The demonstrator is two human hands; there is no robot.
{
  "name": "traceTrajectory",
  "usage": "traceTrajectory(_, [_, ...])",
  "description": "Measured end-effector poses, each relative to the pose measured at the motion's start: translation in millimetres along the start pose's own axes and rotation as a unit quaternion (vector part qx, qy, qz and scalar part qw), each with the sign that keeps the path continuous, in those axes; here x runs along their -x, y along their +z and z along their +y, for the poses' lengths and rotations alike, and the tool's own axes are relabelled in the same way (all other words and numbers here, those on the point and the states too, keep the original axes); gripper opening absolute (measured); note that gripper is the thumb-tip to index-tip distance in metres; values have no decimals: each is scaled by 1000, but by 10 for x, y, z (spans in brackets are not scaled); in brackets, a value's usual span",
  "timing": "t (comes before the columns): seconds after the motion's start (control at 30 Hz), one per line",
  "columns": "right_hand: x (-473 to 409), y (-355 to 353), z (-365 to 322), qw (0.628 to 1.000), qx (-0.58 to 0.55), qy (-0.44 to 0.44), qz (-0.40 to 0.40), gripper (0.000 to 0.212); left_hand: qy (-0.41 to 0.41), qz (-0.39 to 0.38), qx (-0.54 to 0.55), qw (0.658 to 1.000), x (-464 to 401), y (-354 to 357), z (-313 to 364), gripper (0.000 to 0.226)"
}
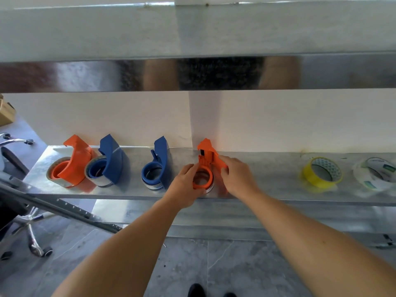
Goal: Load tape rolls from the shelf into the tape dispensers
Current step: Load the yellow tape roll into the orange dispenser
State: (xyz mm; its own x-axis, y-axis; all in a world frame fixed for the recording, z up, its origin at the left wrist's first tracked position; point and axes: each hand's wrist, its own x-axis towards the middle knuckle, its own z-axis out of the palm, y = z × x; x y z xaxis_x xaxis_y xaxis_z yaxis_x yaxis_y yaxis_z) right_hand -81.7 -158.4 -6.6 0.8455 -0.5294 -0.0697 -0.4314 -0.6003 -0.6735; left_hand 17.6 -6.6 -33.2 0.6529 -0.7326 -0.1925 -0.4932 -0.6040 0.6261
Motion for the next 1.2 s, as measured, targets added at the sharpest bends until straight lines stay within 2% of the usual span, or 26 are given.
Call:
traceTrajectory(0.13, [21, 28, -50, 1000, 22, -20, -7, 46, -24, 19, 7, 999, 29, -19, -36, 86])
traceTrajectory(0.27, [60, 76, -121, 995, 63, -73, 3, 38, -47, 20, 28, 998, 55, -14, -57, 98])
traceTrajectory(0.47, [93, 109, -146, 990, 116, -77, -19, 34, -54, 12, 31, 998, 107, 68, -62, 109])
traceTrajectory(0.7, [86, 66, -120, 993, 97, -63, -13, 39, -33, 11, 7, 999, 2, 77, -7, 108])
traceTrajectory(1.0, [102, 38, -130, 997, 55, -55, -7, 45, -13, 40, 62, 997, 56, -18, 32, 114])
traceTrajectory(1.2, [129, 2, -169, 998, 40, -41, -2, 48, -9, 65, 72, 995, 88, -116, 71, 108])
